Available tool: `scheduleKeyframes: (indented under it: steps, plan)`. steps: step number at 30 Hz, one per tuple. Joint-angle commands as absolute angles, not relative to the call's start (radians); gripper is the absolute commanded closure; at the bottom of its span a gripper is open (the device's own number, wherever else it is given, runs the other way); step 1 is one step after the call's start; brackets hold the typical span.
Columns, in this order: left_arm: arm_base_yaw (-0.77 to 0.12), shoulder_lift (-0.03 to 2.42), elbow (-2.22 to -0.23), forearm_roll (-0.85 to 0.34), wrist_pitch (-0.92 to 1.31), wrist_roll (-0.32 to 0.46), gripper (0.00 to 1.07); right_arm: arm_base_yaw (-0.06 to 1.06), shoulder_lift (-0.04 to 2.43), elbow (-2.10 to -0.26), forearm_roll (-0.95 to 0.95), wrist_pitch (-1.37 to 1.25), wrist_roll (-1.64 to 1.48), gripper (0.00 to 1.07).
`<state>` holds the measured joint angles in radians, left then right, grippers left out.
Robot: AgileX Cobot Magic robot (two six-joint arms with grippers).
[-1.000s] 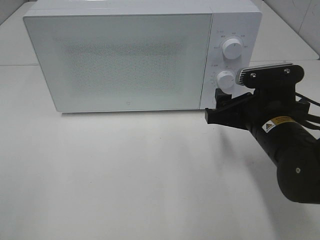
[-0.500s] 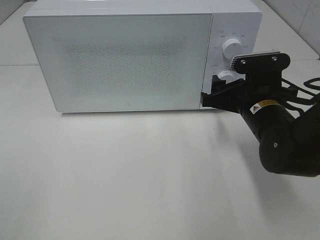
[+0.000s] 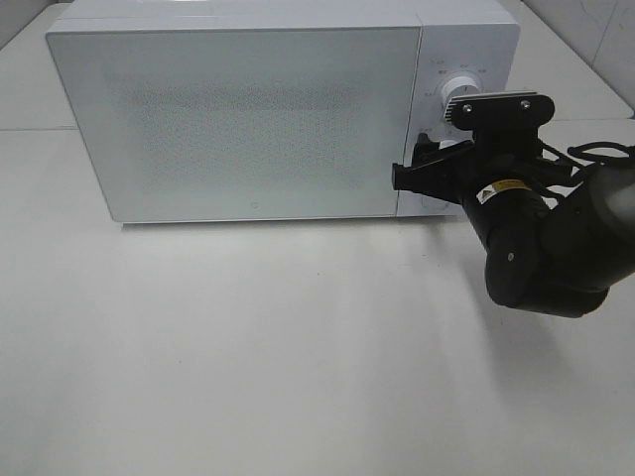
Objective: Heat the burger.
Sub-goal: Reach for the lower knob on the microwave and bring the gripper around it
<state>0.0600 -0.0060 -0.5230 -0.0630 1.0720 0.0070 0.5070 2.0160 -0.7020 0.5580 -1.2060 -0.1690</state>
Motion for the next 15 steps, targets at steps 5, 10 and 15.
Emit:
scheduleKeyframes:
  steps: [5,10,15]
  plan:
    - [0.064,-0.02,-0.521,-0.066,1.065,0.008,0.06,0.503,2.016,-0.732,0.554,-1.221,-0.176,0.32]
    - [0.064,-0.02,-0.521,-0.066,1.065,0.008,0.06,0.503,2.032,-0.735,0.553,-1.218,-0.172,0.32]
    - [0.064,-0.02,-0.521,-0.066,1.065,0.008,0.06,0.507,2.059,-0.735,0.552,-1.217,-0.16,0.32]
